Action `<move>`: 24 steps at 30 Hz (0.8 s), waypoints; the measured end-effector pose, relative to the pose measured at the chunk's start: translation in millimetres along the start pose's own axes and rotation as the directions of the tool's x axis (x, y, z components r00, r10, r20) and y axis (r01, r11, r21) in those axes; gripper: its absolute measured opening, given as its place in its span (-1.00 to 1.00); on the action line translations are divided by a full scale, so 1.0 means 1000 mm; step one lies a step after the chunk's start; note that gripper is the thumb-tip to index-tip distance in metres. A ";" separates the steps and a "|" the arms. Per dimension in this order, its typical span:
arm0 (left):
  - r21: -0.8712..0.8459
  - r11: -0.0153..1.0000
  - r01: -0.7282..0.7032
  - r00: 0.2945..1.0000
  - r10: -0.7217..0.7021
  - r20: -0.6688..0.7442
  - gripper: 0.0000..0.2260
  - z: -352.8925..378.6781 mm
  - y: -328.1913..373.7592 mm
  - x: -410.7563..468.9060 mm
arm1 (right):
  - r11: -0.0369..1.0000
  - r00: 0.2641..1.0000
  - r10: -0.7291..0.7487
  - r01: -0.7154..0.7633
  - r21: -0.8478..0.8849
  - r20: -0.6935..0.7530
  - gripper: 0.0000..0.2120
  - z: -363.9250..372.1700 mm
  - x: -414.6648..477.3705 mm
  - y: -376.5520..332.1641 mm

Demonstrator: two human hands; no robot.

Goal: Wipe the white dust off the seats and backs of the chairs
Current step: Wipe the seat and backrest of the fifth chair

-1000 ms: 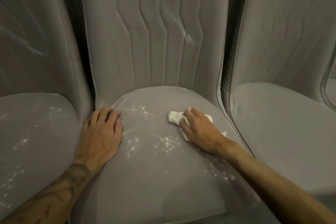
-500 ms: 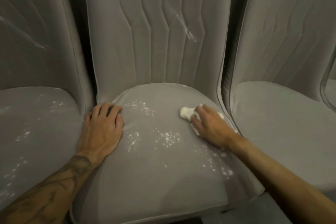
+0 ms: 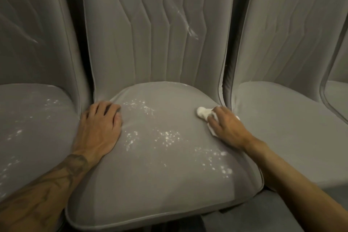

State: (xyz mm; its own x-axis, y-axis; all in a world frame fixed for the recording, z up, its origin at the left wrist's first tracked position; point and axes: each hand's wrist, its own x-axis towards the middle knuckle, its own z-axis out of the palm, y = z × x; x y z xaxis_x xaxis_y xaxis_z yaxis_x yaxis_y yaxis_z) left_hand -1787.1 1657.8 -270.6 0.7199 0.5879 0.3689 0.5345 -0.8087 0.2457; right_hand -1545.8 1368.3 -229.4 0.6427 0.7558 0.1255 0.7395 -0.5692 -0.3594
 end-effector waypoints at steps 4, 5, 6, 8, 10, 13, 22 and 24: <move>0.015 1.000 -0.007 1.000 0.008 -0.013 -0.65 0.001 0.001 0.001 | 0.993 0.982 0.116 -0.119 -0.007 -0.146 -0.80 0.020 -0.013 -0.022; 0.019 1.000 -0.006 1.000 0.006 -0.015 -0.65 0.001 0.000 0.001 | 0.999 0.989 0.052 -0.051 0.010 -0.140 -0.82 0.027 -0.022 -0.035; 0.024 1.000 -0.006 1.000 0.006 -0.015 -0.65 0.001 -0.001 0.000 | 0.999 0.994 -0.037 0.040 0.029 -0.107 -0.84 0.032 -0.031 -0.045; 0.027 0.999 -0.018 1.000 0.018 -0.018 -0.64 0.003 -0.002 0.000 | 0.981 0.982 -0.186 0.188 0.058 -0.026 -0.84 0.032 -0.042 -0.047; 0.026 0.999 -0.027 0.999 0.028 -0.023 -0.64 0.004 -0.004 0.000 | 0.976 0.977 -0.214 0.214 0.035 0.013 -0.82 0.019 -0.036 -0.031; 0.016 1.000 -0.018 0.999 0.019 -0.030 -0.65 0.004 -0.002 0.001 | 0.999 0.999 -0.034 0.034 0.011 -0.027 -0.79 0.001 -0.023 -0.001; 0.019 1.000 -0.007 1.000 0.007 -0.018 -0.66 0.004 -0.001 0.000 | 0.966 0.967 -0.253 0.252 0.062 0.019 -0.81 0.022 -0.055 -0.046; 0.014 1.000 -0.008 1.000 0.008 -0.021 -0.66 0.003 0.000 0.000 | 0.989 0.989 -0.147 0.147 0.010 -0.005 -0.79 0.010 -0.045 -0.025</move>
State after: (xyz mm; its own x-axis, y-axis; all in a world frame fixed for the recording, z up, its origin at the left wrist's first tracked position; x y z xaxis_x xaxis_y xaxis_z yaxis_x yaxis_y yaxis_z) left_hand -1785.6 1658.4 -273.2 0.7148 0.5808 0.3895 0.5352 -0.8129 0.2299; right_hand -1595.5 1351.7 -235.3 0.5276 0.8299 0.1815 0.8241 -0.4483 -0.3462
